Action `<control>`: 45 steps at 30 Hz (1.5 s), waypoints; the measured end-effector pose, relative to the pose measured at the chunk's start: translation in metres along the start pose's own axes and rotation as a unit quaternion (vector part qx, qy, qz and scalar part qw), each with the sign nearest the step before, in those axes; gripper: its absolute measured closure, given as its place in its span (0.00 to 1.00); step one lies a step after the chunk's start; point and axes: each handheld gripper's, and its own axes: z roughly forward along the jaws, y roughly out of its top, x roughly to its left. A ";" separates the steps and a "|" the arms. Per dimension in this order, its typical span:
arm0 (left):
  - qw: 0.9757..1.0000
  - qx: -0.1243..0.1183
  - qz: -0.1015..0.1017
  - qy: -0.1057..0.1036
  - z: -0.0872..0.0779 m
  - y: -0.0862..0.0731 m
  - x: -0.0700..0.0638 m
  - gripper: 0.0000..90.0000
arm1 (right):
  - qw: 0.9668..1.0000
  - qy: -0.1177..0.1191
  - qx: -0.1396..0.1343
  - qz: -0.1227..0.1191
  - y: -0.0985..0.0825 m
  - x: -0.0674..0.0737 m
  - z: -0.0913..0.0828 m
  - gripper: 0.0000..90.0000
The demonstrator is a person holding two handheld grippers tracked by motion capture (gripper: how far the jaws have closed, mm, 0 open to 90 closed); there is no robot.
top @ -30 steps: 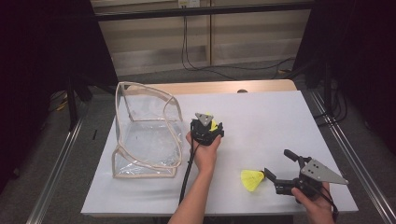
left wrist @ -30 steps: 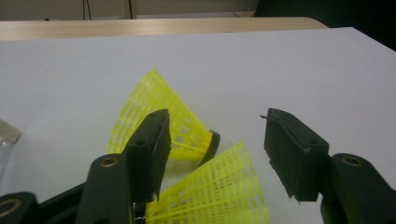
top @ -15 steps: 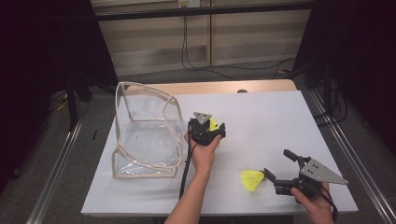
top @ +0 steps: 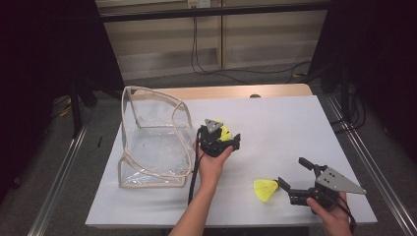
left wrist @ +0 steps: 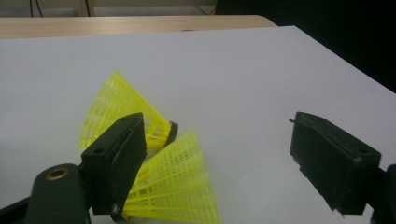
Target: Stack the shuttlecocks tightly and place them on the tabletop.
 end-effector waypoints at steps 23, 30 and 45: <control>0.998 0.016 0.026 -0.048 -0.023 -0.014 -0.013 0.13 | 1.000 0.002 0.002 -0.001 0.000 0.001 0.001 0.04; 0.997 0.021 0.035 -0.067 -0.027 -0.017 -0.018 0.12 | 1.000 0.001 0.003 -0.001 0.000 0.000 0.001 0.04; 0.994 0.036 0.051 -0.092 -0.035 -0.032 -0.022 0.10 | 1.000 0.005 0.006 -0.001 0.000 0.001 0.001 0.04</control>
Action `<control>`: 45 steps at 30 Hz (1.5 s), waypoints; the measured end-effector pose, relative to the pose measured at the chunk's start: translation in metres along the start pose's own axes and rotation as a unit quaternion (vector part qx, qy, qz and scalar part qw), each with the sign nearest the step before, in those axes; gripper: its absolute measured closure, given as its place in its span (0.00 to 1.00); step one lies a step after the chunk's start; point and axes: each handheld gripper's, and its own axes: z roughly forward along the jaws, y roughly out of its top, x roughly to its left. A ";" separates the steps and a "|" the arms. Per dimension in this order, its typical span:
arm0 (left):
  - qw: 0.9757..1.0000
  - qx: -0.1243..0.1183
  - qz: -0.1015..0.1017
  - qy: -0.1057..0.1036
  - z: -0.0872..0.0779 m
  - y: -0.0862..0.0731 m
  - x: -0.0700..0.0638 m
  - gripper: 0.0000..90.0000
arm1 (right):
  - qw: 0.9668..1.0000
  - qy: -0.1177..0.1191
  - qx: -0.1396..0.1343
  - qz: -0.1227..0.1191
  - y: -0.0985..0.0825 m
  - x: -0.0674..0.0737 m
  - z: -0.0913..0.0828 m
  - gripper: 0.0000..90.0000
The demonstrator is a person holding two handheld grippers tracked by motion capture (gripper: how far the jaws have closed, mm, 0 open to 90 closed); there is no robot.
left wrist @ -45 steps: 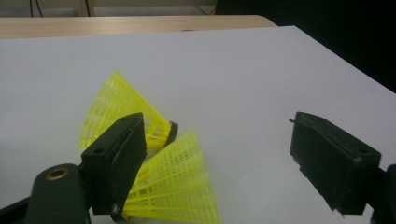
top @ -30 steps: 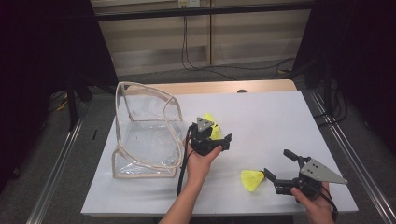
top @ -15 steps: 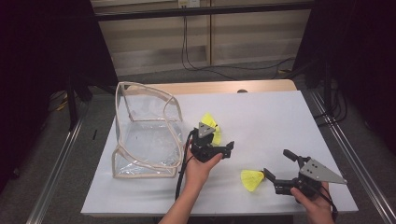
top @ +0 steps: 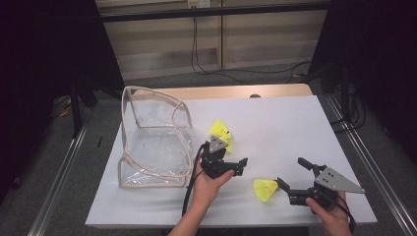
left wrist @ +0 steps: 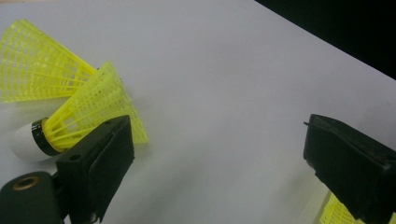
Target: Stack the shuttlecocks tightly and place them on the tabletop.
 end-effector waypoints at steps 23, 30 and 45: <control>0.999 0.009 0.008 -0.037 -0.012 -0.018 -0.004 0.08 | 1.000 0.001 0.001 -0.003 0.000 0.000 0.000 0.04; 0.998 0.014 0.023 -0.056 -0.017 -0.022 -0.007 0.08 | 1.000 0.002 0.002 -0.003 0.000 0.000 0.000 0.04; 0.996 0.022 0.043 -0.077 -0.026 -0.031 -0.012 0.07 | 1.000 0.002 0.001 -0.003 0.000 0.001 0.000 0.04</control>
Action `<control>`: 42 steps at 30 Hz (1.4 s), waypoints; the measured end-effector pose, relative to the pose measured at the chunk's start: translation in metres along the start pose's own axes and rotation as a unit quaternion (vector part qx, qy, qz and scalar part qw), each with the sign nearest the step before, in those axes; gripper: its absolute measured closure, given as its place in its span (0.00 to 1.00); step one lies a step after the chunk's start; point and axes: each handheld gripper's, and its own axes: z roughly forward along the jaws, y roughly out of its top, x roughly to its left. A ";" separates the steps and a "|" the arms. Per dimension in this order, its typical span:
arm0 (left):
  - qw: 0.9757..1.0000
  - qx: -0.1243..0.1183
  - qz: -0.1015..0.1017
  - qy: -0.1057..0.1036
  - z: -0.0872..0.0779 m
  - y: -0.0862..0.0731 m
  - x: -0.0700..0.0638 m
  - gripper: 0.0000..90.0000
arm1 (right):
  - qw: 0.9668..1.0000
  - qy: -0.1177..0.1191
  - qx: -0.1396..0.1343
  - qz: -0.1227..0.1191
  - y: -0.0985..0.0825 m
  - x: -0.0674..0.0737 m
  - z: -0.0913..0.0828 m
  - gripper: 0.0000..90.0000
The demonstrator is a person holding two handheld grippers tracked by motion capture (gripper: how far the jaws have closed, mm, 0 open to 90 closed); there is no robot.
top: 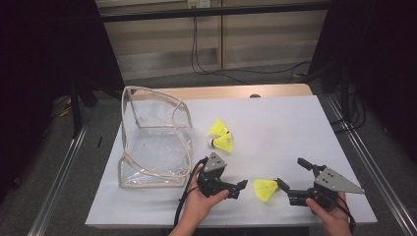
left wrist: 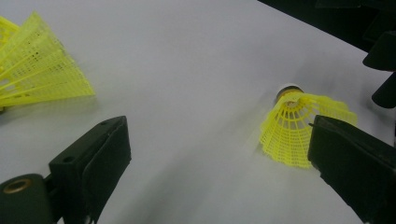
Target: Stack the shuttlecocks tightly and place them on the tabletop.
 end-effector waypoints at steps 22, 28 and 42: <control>0.999 0.005 0.016 -0.040 -0.017 -0.012 -0.001 0.06 | 1.000 0.000 0.000 0.000 0.000 0.000 0.000 0.04; 0.999 0.005 0.016 -0.045 -0.023 -0.016 -0.001 0.06 | 1.000 0.000 0.000 0.000 0.000 0.000 0.000 0.04; 0.997 -0.003 0.023 -0.074 -0.044 -0.023 0.004 0.05 | 1.000 0.001 0.000 -0.001 0.000 0.000 0.000 0.04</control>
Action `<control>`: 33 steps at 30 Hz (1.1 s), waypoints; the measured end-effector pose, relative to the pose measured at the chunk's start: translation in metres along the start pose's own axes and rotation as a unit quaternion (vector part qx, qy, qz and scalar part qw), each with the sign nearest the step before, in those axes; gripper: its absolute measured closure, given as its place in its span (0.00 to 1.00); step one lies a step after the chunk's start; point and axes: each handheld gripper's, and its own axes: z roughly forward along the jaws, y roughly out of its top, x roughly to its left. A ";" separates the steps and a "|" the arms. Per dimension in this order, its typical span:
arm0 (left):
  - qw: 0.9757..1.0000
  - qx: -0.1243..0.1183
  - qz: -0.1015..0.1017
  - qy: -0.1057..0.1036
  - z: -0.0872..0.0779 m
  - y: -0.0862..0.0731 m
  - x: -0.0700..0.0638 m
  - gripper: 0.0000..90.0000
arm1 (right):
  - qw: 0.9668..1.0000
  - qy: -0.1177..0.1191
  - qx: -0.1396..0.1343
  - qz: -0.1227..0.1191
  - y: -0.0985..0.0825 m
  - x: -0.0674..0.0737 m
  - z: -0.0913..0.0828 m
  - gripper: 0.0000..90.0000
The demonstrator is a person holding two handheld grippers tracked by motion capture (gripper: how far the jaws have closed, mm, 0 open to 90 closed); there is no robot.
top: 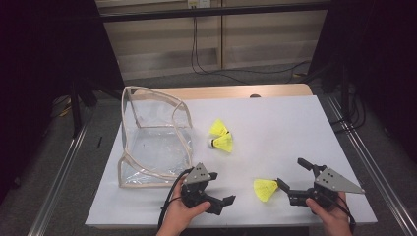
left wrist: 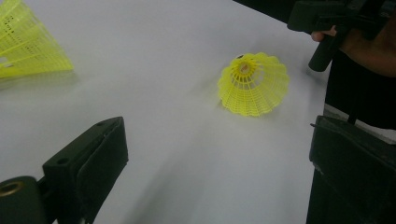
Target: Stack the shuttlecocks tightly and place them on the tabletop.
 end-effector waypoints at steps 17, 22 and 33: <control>1.000 0.001 0.004 -0.001 -0.017 -0.009 0.004 0.05 | 1.000 0.000 0.001 -0.003 0.000 0.001 0.000 0.04; 1.000 0.003 0.010 0.000 -0.025 -0.012 0.007 0.05 | 1.000 0.000 0.001 -0.004 0.000 0.001 0.001 0.04; 1.000 0.003 0.014 -0.010 -0.034 -0.016 0.006 0.05 | 1.000 0.000 0.002 -0.002 0.000 0.001 0.001 0.04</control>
